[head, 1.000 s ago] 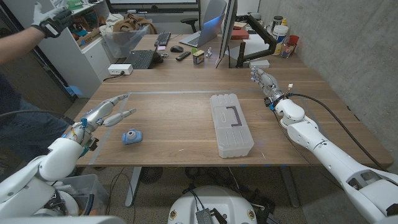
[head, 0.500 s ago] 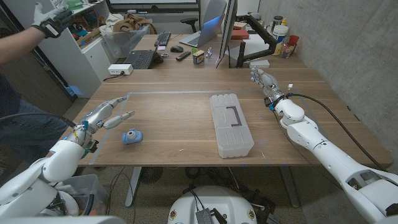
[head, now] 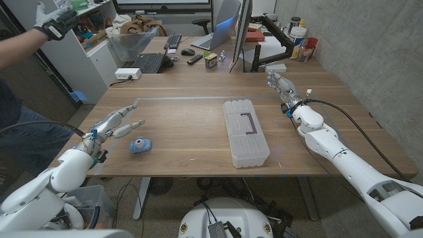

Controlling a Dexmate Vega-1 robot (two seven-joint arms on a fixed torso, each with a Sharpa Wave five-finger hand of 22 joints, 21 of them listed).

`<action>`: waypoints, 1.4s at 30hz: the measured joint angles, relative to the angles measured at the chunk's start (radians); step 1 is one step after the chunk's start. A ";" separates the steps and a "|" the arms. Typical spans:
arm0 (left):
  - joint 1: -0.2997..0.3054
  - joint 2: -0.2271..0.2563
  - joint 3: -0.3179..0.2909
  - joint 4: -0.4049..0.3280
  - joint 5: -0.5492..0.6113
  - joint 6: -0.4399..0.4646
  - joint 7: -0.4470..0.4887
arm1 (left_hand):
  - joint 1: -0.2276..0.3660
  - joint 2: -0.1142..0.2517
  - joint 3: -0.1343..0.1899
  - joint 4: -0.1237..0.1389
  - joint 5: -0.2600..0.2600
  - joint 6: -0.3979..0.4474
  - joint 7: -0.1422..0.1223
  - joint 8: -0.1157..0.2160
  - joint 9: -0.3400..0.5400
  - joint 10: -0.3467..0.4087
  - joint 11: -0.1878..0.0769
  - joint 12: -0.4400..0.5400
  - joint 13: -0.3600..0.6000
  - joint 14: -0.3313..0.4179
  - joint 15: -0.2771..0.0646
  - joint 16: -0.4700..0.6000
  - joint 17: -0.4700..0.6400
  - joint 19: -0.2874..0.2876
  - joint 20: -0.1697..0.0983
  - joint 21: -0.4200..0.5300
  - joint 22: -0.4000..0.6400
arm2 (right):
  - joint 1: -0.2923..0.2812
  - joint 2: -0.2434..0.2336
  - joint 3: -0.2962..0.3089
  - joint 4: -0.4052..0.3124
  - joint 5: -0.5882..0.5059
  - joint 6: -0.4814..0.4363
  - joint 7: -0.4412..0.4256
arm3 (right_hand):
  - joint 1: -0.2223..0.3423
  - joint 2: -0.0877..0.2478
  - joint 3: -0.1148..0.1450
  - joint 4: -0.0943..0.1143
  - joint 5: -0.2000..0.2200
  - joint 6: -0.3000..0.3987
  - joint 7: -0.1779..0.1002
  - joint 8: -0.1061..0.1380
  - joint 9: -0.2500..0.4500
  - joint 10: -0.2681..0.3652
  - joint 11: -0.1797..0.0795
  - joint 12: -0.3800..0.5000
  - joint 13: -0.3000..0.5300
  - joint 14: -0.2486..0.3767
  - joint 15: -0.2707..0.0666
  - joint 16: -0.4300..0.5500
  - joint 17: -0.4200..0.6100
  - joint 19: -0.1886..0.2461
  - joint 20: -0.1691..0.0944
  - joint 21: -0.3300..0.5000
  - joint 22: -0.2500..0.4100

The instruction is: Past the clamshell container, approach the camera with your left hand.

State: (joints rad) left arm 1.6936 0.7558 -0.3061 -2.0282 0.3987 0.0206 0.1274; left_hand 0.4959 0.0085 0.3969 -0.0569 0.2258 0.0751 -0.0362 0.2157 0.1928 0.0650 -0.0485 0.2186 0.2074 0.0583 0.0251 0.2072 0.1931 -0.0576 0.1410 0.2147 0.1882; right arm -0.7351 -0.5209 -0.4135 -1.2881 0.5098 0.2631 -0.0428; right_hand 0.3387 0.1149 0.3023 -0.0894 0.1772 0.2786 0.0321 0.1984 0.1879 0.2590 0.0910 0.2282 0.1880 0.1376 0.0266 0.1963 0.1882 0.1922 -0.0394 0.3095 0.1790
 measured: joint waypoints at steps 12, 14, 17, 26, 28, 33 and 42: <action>-0.005 0.028 0.034 0.019 -0.024 0.021 0.017 | 0.001 0.001 0.004 -0.004 0.004 0.002 -0.002 0.000 0.005 0.000 0.000 0.000 0.000 0.000 0.000 0.000 0.000 0.000 0.000 0.000 0.000 | -0.007 -0.003 0.006 -0.009 0.002 0.005 -0.006 | 0.000 0.000 0.000 0.000 0.000 0.000 0.000 0.000 0.000 0.000 0.000 0.000 0.000 0.000 0.000 0.000 0.000 0.000 0.000 -0.007 0.000; -0.006 0.029 0.036 0.021 -0.026 0.026 0.020 | 0.001 0.001 0.000 -0.008 0.004 0.002 -0.002 0.000 0.005 0.000 0.000 0.000 0.000 0.000 0.000 0.000 0.000 0.000 0.000 0.000 0.000 | -0.007 -0.003 0.006 -0.009 0.002 0.006 -0.006 | 0.000 0.000 0.000 0.000 0.000 0.000 0.000 0.000 0.000 0.000 0.000 0.000 0.000 0.000 0.000 0.000 0.000 0.000 0.000 -0.007 0.000; -0.008 0.040 0.050 0.028 -0.027 0.034 0.025 | 0.001 0.001 0.000 -0.008 0.004 0.002 -0.002 0.000 0.005 0.000 0.000 0.000 0.000 0.000 0.000 0.000 0.000 0.000 0.000 0.000 0.000 | -0.007 -0.001 0.007 -0.009 0.003 0.010 -0.006 | 0.000 0.000 0.000 0.000 0.000 0.000 0.000 0.000 0.000 0.000 0.000 0.000 0.000 0.000 0.000 0.000 0.000 0.000 0.000 -0.007 0.000; -0.013 0.063 0.076 0.040 -0.034 0.056 0.041 | 0.005 -0.003 0.000 -0.008 0.004 0.007 -0.007 0.000 0.005 0.000 0.000 0.000 0.000 0.000 0.000 0.000 0.005 0.000 0.000 0.000 0.000 | -0.008 0.003 0.009 -0.010 0.006 0.015 -0.006 | 0.000 0.000 0.000 0.000 0.000 0.000 0.000 0.000 0.000 0.002 0.002 0.000 0.000 0.000 0.000 0.000 0.000 0.004 0.004 -0.007 0.000; -0.015 0.070 0.083 0.044 -0.038 0.061 0.044 | 0.005 -0.003 0.000 -0.008 0.004 0.007 -0.007 0.000 0.005 0.000 0.000 0.000 0.000 0.000 0.000 0.000 0.005 0.000 0.000 0.000 0.000 | -0.010 0.004 0.010 -0.011 0.007 0.017 -0.007 | 0.000 0.000 0.000 0.000 0.000 0.000 0.000 0.000 0.000 0.002 0.002 0.000 0.000 0.000 0.000 0.000 0.000 0.004 0.004 -0.007 0.000; -0.020 0.085 0.099 0.051 -0.047 0.071 0.052 | 0.005 -0.003 0.000 -0.008 0.004 0.007 -0.007 0.000 0.005 0.000 0.000 0.000 0.000 0.000 0.000 0.000 0.005 0.000 0.000 0.000 0.000 | -0.013 0.004 0.012 -0.014 0.007 0.019 -0.009 | 0.000 0.000 0.000 0.000 0.000 0.000 0.000 0.000 0.000 0.002 0.002 0.000 0.000 0.000 0.000 0.000 0.000 0.004 0.004 -0.010 0.000; -0.030 0.104 0.119 0.065 -0.068 0.083 0.063 | 0.005 -0.003 0.000 -0.008 0.007 0.011 -0.011 0.000 0.005 0.006 -0.005 0.000 0.000 0.005 0.005 0.000 0.005 0.000 0.000 0.000 0.000 | -0.017 0.003 0.014 -0.021 0.008 0.020 -0.014 | 0.000 0.000 0.000 0.000 0.000 0.000 0.000 0.000 0.000 0.002 0.002 0.000 0.000 0.003 -0.003 0.000 0.000 0.004 0.004 -0.014 0.000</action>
State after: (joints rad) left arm 1.6640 0.8600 -0.1869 -1.9629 0.3309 0.1036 0.1905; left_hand 0.5007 0.0056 0.3970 -0.0650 0.2332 0.0860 -0.0469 0.2157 0.1978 0.0708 -0.0537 0.2186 0.2071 0.0633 0.0302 0.2071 0.1980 -0.0576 0.1410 0.2147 0.1882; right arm -0.7518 -0.5181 -0.3991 -1.3086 0.5178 0.2832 -0.0565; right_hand 0.3387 0.1148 0.3023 -0.0894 0.1772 0.2786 0.0321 0.1984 0.1879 0.2609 0.0929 0.2282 0.1881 0.1401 0.0241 0.1963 0.1882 0.1957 -0.0358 0.2957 0.1790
